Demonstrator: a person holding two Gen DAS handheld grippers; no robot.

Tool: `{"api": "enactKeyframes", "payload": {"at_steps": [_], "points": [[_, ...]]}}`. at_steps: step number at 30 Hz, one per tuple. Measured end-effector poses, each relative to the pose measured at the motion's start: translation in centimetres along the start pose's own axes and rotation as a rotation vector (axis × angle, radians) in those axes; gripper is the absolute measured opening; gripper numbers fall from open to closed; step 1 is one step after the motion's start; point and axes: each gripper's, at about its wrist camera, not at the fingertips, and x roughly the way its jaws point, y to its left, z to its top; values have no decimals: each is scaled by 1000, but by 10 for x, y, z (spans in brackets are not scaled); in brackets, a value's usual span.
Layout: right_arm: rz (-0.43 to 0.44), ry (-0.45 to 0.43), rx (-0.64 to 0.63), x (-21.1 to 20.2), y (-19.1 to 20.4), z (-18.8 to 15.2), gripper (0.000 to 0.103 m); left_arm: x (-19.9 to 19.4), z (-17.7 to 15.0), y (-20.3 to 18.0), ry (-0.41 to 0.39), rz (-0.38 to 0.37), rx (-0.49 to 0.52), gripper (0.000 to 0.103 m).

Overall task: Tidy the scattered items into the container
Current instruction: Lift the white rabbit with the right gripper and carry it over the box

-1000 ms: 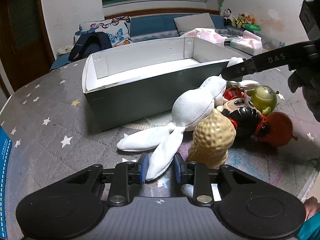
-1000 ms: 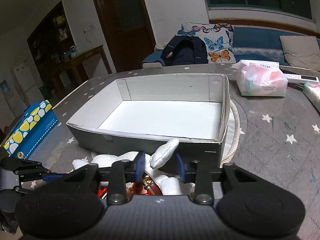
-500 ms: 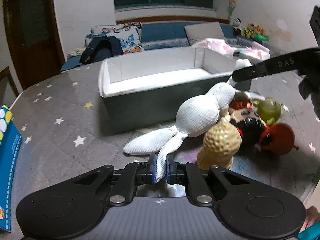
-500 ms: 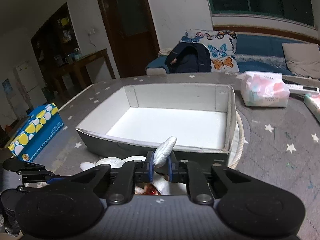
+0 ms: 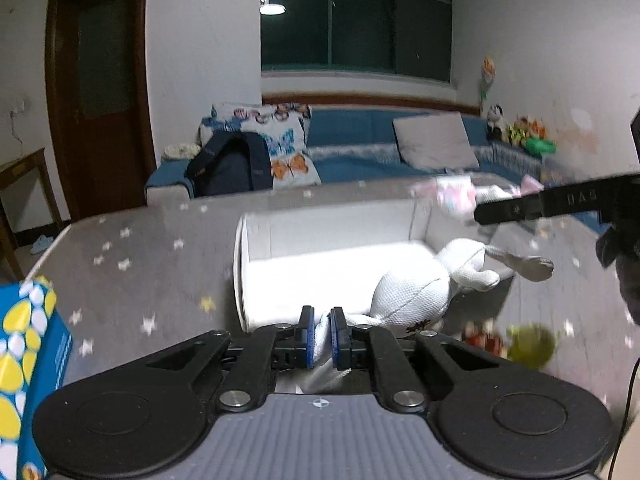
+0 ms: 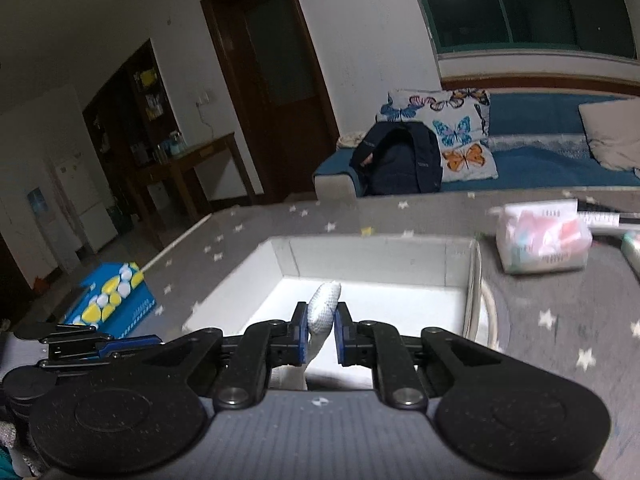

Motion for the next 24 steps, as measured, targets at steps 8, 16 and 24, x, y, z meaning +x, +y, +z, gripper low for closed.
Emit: {"api": "enactKeyframes", "payload": {"at_steps": [8,16,24], "points": [[-9,-11,9,20,-21,37,12,27,48,1,-49,22,-5,8],[-27,38,-22,60,-29,57,12,70,74,1,-10,52,1,5],[-24,137,25,114,-51,65,12,117,77,9,64,66,-21,4]]}}
